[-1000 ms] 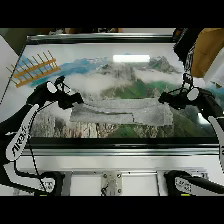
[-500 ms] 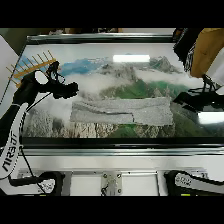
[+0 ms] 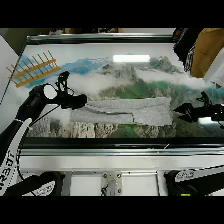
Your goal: Fold the clothes and pants, and hang the long-sleeved shirts on hangers.
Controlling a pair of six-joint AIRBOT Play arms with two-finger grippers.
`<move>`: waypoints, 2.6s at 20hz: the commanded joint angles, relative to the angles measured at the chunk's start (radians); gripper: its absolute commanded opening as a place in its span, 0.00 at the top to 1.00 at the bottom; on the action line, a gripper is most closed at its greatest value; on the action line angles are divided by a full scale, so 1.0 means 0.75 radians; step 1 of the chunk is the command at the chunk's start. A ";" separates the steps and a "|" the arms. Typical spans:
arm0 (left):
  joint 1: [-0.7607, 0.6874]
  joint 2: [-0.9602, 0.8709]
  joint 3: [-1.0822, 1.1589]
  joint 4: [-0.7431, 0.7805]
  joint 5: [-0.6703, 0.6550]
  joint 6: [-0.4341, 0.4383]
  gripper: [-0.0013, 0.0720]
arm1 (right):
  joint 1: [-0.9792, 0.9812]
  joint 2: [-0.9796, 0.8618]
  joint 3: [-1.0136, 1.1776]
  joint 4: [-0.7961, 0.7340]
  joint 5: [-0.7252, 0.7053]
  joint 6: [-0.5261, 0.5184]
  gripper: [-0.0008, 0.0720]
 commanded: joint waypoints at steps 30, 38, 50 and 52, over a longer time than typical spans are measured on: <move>-0.307 -0.385 0.201 -0.212 0.188 0.042 0.97 | 0.406 0.219 0.271 -0.238 0.274 0.291 0.96; -0.548 -0.866 0.753 -0.211 0.151 0.046 0.97 | 0.710 0.307 0.674 -0.450 0.519 0.583 0.96; -0.577 -1.149 1.210 -0.209 -0.111 0.045 0.97 | 0.946 0.306 0.823 -0.467 0.538 0.699 0.96; -0.528 -1.149 1.271 -0.196 -0.200 0.046 0.97 | 0.980 0.305 0.823 -0.500 0.538 0.723 0.96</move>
